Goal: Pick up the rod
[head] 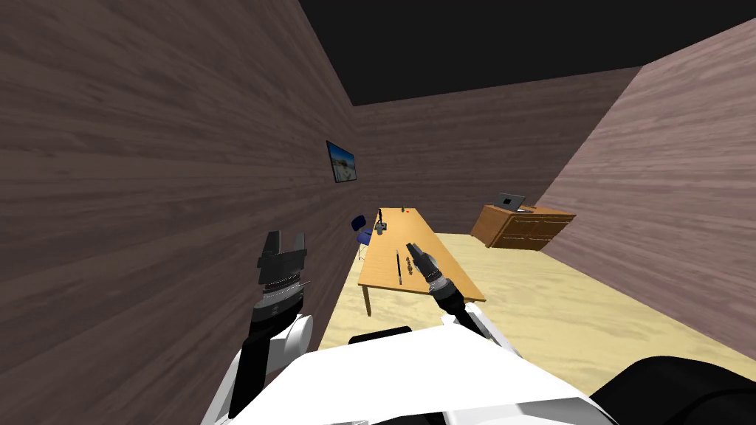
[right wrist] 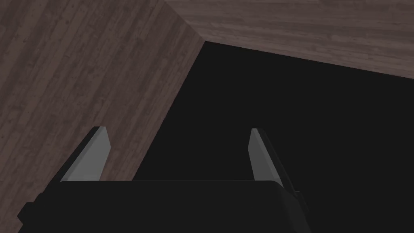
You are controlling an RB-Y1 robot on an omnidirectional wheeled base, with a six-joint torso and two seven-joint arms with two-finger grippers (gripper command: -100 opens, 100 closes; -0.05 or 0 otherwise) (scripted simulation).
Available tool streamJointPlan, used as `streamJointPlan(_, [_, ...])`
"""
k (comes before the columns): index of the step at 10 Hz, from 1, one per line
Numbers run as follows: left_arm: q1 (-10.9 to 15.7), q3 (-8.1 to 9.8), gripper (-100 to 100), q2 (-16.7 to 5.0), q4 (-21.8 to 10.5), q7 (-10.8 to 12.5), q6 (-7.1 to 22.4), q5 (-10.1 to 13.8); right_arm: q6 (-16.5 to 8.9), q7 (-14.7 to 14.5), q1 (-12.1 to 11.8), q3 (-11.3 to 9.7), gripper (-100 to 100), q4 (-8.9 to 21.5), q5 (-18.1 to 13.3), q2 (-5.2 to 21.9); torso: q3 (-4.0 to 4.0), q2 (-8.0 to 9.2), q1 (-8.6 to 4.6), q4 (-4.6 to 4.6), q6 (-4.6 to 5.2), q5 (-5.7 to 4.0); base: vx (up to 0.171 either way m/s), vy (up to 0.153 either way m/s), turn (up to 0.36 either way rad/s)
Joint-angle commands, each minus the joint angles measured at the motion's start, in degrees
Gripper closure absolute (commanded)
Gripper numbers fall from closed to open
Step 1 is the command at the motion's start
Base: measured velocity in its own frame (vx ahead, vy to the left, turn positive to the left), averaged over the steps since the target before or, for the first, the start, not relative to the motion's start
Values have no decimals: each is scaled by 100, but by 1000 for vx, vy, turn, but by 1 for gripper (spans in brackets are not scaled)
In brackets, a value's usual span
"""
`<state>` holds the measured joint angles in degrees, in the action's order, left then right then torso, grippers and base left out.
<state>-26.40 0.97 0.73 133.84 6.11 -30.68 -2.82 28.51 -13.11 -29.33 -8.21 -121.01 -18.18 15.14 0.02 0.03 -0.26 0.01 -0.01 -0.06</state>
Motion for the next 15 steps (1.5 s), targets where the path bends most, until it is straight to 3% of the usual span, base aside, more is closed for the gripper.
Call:
streamJointPlan(1, [0, 0, 0, 0, 0, 0, 0, 0, -94, -172, -4, -133, -100, 126, -286, 286, 0, 0, 0, 0, 0, 0, -32, -65, 428])
streamJointPlan(2, [0, 0, 0, 0, 0, 0, 0, 0, -94, -172, -4, -133, -100, 126, -357, 313, -1, -1, -4, 0, -1, -1, -25, -56, 158])
streamJointPlan(8, [-2, 1, 0, 0, 0, 0, 0, 0, -286, -594, 41, -497, -100, 664, -1359, 1182, -5, -9, 0, -2, 6, -1, -32, -52, 288])
streamJointPlan(9, [0, 0, 0, 0, 0, 0, 0, 0, -286, -594, 41, -497, -100, 664, -1408, 1182, -5, -8, 1, -2, 1, 0, -21, -39, 169])
streamJointPlan(10, [-2, 1, 0, 0, 0, 0, 0, 0, -331, -695, 54, -597, -100, 820, -1630, 1405, -6, -11, 3, -2, 7, 0, -29, -33, 311])
streamJointPlan(11, [-1, 0, 0, 0, 0, 0, 0, 0, -331, -695, 54, -597, -100, 820, -1694, 1405, -6, -10, 4, -2, 2, 0, -21, -35, 187])
streamJointPlan(12, [-2, 1, 0, 0, 0, 0, 0, 0, -375, -792, 67, -701, -100, 984, -1921, 1628, -6, -12, 5, -2, 7, 1, -16, -37, 341])
streamJointPlan(15, [-1, 1, 0, 0, 0, 0, 0, 0, -416, -885, 79, -808, -100, 1155, -2285, 1849, -8, -14, 3, -3, 2, 1, -19, -35, 245])
